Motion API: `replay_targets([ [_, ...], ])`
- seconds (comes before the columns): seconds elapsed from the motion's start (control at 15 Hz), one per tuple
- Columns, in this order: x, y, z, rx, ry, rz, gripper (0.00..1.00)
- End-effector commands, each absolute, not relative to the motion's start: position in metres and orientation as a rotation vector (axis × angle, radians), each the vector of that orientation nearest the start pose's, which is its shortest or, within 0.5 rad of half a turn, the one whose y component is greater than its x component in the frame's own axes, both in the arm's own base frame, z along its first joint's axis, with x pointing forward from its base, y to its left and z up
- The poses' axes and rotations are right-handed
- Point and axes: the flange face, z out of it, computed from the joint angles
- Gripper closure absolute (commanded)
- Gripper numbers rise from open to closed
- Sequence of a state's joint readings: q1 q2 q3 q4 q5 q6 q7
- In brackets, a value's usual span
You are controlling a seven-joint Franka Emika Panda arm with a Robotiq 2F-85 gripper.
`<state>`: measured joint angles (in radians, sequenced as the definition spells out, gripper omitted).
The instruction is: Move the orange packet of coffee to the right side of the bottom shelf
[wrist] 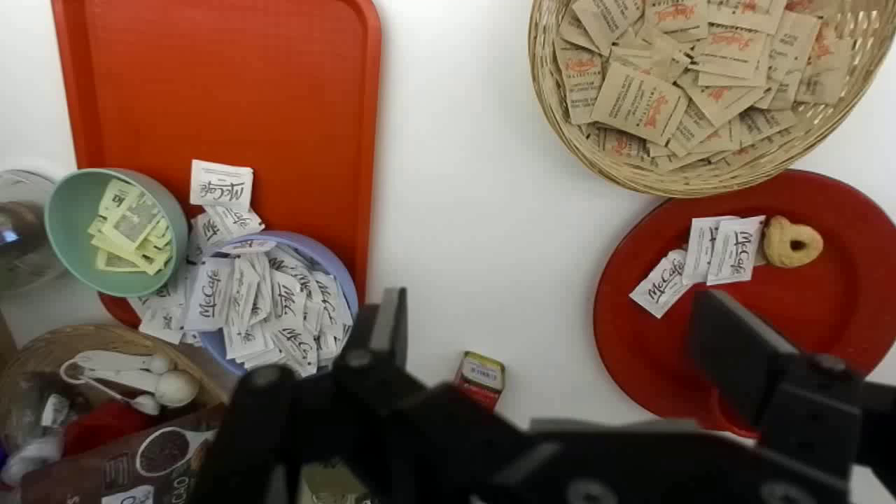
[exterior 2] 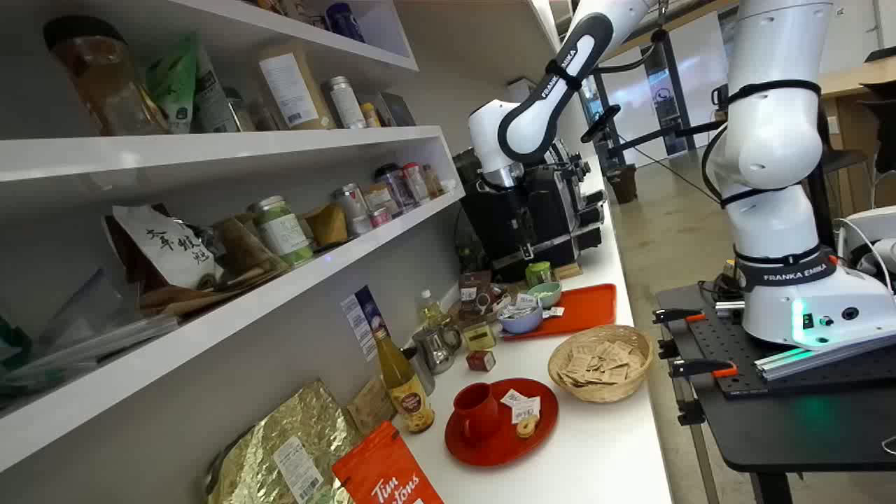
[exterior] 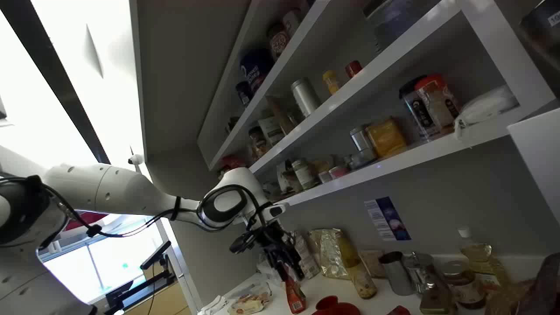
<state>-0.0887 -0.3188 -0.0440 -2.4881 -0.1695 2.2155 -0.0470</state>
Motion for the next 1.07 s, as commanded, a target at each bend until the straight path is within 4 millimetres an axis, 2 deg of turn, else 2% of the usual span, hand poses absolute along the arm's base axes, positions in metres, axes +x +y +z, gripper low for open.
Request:
replay_targets([
  [0.0,0.432,-0.063,0.409,-3.268,-0.024,-0.057,0.0],
  [0.27,0.435,-0.066,0.407,-3.275,-0.014,-0.062,0.0],
  [0.53,0.445,-0.075,0.392,-3.286,0.001,-0.026,0.0],
  [0.8,0.463,-0.066,0.358,-3.281,-0.075,0.007,0.0],
  [1.0,0.489,-0.04,0.329,-3.263,-0.198,-0.016,0.0],
])
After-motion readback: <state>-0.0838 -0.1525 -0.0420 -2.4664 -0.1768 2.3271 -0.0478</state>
